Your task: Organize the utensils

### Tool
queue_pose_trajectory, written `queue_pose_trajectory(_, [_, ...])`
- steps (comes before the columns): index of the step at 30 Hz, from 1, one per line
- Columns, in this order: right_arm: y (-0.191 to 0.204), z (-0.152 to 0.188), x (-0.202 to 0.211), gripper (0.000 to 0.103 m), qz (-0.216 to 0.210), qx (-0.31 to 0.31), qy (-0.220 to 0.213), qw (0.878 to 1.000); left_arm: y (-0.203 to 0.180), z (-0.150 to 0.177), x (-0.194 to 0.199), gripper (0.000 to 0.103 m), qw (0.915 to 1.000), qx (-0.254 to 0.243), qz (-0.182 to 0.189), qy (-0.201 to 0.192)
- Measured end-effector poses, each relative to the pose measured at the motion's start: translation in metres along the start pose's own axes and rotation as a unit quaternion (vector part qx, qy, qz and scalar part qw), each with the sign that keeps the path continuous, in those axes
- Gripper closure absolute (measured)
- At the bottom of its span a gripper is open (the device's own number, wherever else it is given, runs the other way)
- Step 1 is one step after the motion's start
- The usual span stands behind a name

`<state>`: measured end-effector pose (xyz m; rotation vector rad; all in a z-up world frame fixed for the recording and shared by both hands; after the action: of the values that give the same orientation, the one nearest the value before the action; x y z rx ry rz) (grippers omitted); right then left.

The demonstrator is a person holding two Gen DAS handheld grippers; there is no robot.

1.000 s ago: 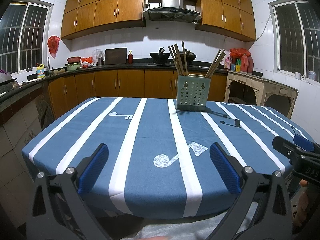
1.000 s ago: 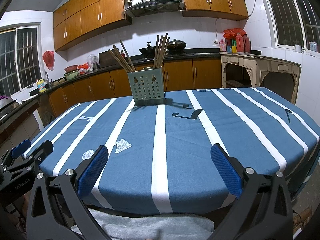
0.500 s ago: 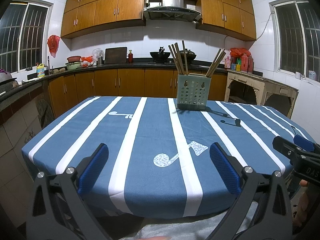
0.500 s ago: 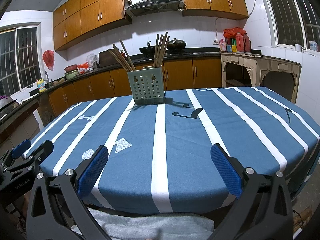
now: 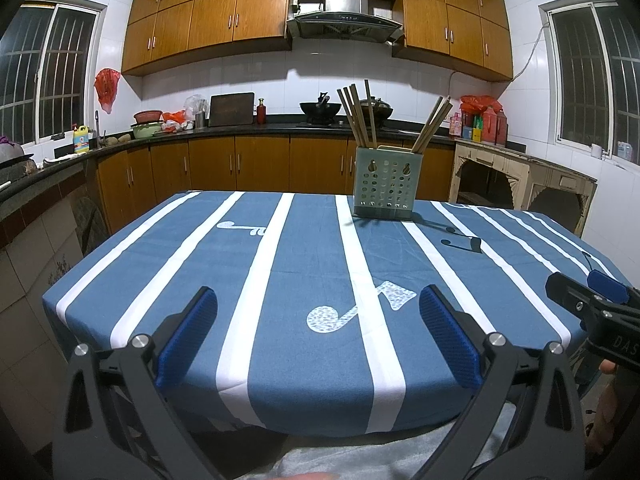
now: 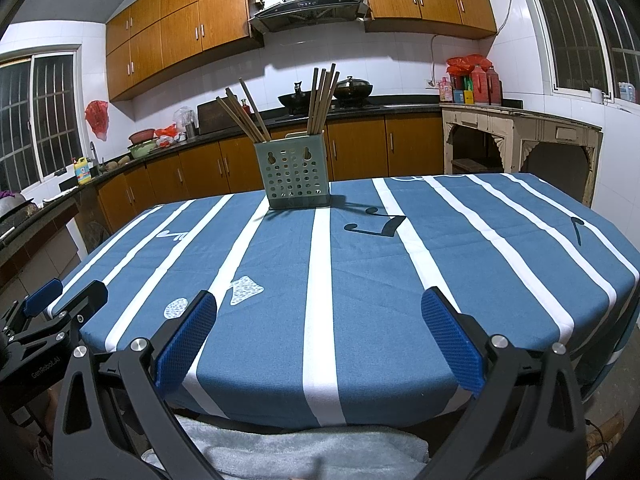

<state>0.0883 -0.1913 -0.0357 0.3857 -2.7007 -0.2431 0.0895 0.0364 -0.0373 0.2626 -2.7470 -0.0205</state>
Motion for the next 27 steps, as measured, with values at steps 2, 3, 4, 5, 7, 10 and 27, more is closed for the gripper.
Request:
queue_pose_trajectory(2, [0.0002,0.0003,0.0003,0.002,0.000,0.000,0.000,1.000,0.0005,0.0016,0.0005,0.004,1.0000,0.000,0.000,0.000])
queue_pose_trajectory(3, [0.0000,-0.0003,0.0000,0.002,0.000,0.000,0.000,1.000,0.0002,0.0017,-0.0005,0.004,1.0000,0.000,0.000,0.001])
queue_pose_trajectory(4, [0.0001,0.0000,0.0003,0.002,0.000,0.000,0.000,1.000,0.0002,0.0014,-0.0006,0.004,1.0000,0.000,0.001,0.001])
queue_pose_trajectory(5, [0.0001,0.0000,0.0002,0.002,0.000,0.000,0.000,1.000,0.0007,0.0035,0.0002,0.004,1.0000,0.000,0.001,0.001])
queue_pose_trajectory(7, [0.0002,-0.0002,0.0002,0.002,0.000,0.000,0.000,1.000,0.0004,0.0024,-0.0001,0.004,1.0000,0.000,0.001,0.001])
queue_pose_trajectory(10, [0.0001,-0.0005,0.0004,0.002,0.000,0.000,0.000,1.000,0.0007,0.0028,0.0001,0.004,1.0000,0.000,0.000,0.001])
queue_pose_trajectory(27, [-0.0002,-0.0027,0.0004,0.002,0.000,0.000,0.001,1.000,0.0037,0.0083,-0.0014,0.004,1.0000,0.002,-0.002,0.006])
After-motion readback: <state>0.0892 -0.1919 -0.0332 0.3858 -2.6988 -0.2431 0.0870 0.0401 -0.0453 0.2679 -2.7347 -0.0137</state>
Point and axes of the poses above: each gripper's, at about its wrist camera, not at the fingertips, and x roughly against the way its jaws point, y to its left, z to its underside, the point moved 8 cm from there along -x, roughly the way its jaws point, and after that the axes turned 11 degrees about -z, right-handed, at the moved point
